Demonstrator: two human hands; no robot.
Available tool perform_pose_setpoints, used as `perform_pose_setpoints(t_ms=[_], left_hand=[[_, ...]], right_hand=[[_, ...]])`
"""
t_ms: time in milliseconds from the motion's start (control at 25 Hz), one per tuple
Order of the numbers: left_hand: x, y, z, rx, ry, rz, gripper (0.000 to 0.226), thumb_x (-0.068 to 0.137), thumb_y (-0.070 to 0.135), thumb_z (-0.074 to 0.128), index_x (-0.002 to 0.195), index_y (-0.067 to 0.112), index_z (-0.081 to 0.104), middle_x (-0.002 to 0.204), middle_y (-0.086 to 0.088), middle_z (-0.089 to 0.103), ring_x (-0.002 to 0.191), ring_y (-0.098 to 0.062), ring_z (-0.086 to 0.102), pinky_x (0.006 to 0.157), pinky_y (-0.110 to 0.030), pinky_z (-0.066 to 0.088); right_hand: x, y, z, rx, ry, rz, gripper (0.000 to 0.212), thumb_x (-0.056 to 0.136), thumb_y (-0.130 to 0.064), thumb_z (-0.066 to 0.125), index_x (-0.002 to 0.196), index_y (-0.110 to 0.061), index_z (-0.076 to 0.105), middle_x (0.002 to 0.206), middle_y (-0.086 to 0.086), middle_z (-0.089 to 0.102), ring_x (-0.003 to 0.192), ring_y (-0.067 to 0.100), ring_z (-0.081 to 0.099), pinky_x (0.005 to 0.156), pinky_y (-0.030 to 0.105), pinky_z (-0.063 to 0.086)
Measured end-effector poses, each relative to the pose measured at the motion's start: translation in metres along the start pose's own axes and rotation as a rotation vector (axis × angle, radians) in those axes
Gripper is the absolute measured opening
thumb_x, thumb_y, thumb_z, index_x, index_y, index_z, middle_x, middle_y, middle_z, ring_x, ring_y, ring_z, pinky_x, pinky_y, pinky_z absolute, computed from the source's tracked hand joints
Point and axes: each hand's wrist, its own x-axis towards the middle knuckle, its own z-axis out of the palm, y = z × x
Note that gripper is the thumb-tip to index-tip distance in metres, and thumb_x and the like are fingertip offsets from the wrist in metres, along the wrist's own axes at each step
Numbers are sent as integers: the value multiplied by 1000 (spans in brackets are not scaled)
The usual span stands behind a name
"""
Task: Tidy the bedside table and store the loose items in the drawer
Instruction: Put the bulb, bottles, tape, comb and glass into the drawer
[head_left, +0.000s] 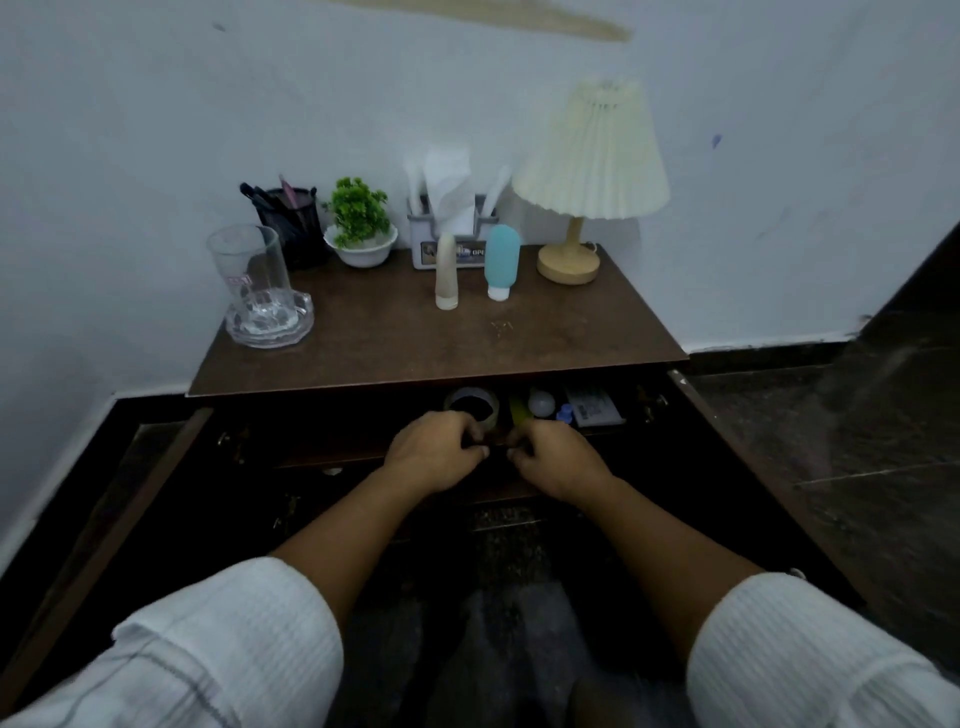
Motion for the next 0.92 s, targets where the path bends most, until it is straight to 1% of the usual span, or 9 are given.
perform_pose_setpoints(t_ms=[160,240,320,400,520,600,680,800,920], left_hand=[[-21,16,-47,-97,87,85,17,85,48,67,95,34,71,96,14,71,89,-9,66,81,-39,57],[-22,17,-67,-155,180,85,16,86,46,68,93,33,72,93,15,71,89,-7,65,82,-39,57],[-13,13,-83,-207,282,59,16,86,43,69,96,31,72,97,13,71,93,-9,66,85,-38,56],[6,8,-94,-251,376,11,22,87,43,70,103,28,71,106,7,70,100,-14,65,87,-34,54],[45,-1,-98,-273,458,-79,45,85,49,71,118,20,63,122,-4,61,110,-22,61,90,-35,50],[71,-6,-93,-293,508,-121,59,82,53,71,127,17,57,128,-7,57,116,-26,58,91,-37,49],[94,-10,-90,-304,561,-127,69,80,56,71,133,16,53,131,-8,57,121,-28,56,93,-39,49],[118,-9,-86,-310,601,-95,66,79,57,71,131,20,54,129,-4,61,120,-26,58,94,-41,51],[127,-8,-83,-284,618,-98,49,82,52,70,121,24,61,122,1,67,113,-21,62,87,-37,51]], right_hand=[[-8,-31,-53,62,76,-88,12,92,-34,62,95,-27,71,92,-7,72,83,12,67,75,38,59],[-6,-42,-78,98,144,-118,9,92,-34,64,91,-27,70,87,-9,70,80,8,65,71,35,57],[6,-48,-98,158,260,-116,9,92,-33,67,92,-25,69,86,-9,68,80,8,64,69,31,52],[24,-49,-111,274,359,-59,16,91,-32,70,102,-22,68,90,-8,66,87,10,62,72,27,47],[58,-48,-116,435,369,39,41,90,-32,74,126,-16,61,108,1,65,103,15,61,81,27,46],[82,-46,-111,457,366,64,56,88,-32,76,135,-14,54,124,5,63,113,18,59,86,28,46],[106,-44,-104,468,398,59,66,85,-32,79,140,-12,49,132,7,60,119,20,57,89,31,48],[133,-44,-100,503,435,54,67,82,-36,81,137,-14,48,130,5,60,116,21,60,92,38,55],[149,-43,-96,448,436,71,52,86,-38,76,129,-17,54,126,2,65,110,19,63,87,39,56]])
